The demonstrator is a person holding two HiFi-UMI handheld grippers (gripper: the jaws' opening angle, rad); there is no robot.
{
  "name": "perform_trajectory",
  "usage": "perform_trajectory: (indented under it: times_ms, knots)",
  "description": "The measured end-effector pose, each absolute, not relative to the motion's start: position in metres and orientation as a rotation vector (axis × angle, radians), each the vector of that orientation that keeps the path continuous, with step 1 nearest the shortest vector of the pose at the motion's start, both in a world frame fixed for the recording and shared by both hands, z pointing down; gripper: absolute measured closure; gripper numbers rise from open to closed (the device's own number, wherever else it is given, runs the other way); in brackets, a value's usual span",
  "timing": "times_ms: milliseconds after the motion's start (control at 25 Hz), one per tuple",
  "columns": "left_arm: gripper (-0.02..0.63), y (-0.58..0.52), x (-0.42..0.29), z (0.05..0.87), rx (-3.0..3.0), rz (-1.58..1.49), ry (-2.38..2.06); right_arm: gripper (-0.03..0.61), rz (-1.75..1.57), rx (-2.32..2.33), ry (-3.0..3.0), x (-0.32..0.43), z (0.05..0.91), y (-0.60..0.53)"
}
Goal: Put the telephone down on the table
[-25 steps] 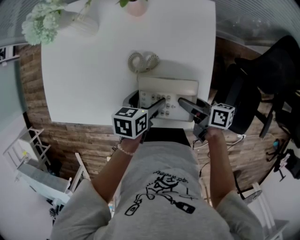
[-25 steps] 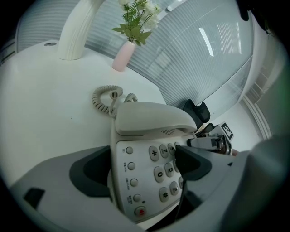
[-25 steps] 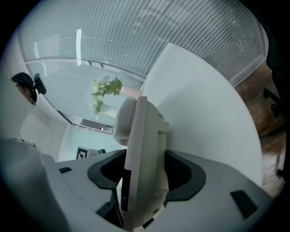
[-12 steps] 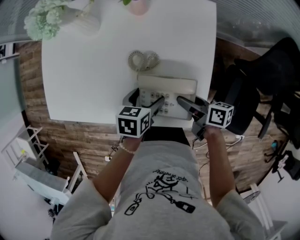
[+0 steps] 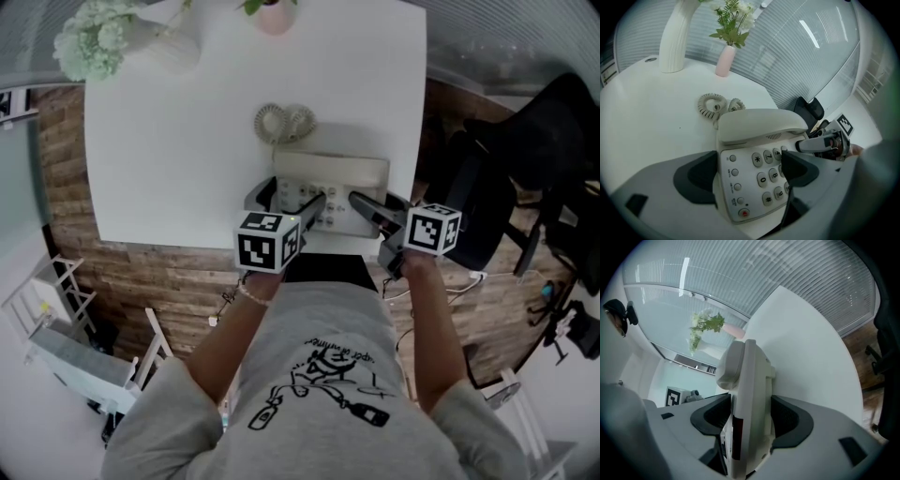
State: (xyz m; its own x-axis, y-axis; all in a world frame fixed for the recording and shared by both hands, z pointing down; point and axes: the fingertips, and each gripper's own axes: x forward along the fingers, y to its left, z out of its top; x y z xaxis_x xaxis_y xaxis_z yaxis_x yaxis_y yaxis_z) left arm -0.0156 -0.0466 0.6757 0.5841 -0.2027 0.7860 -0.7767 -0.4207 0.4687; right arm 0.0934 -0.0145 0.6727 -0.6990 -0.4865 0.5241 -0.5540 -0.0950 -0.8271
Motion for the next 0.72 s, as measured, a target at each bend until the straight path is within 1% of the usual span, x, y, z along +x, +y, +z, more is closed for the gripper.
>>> perform_trajectory:
  times_ms: [440,560,720]
  knots:
    - [0.182,-0.047,-0.016,0.677,1.934,0.84,-0.78,0.298,1.936,1.219,-1.996,0.09,0.677,-0.015]
    - [0.196,-0.05,-0.019,0.673,1.95,0.854,-0.785,0.291,1.912,1.238,-1.962,0.09,0.677,-0.015]
    - [0.196,-0.055,-0.024,0.667,1.954,0.849,-0.792,0.288,1.856,1.281,-1.929,0.094,0.676,-0.014]
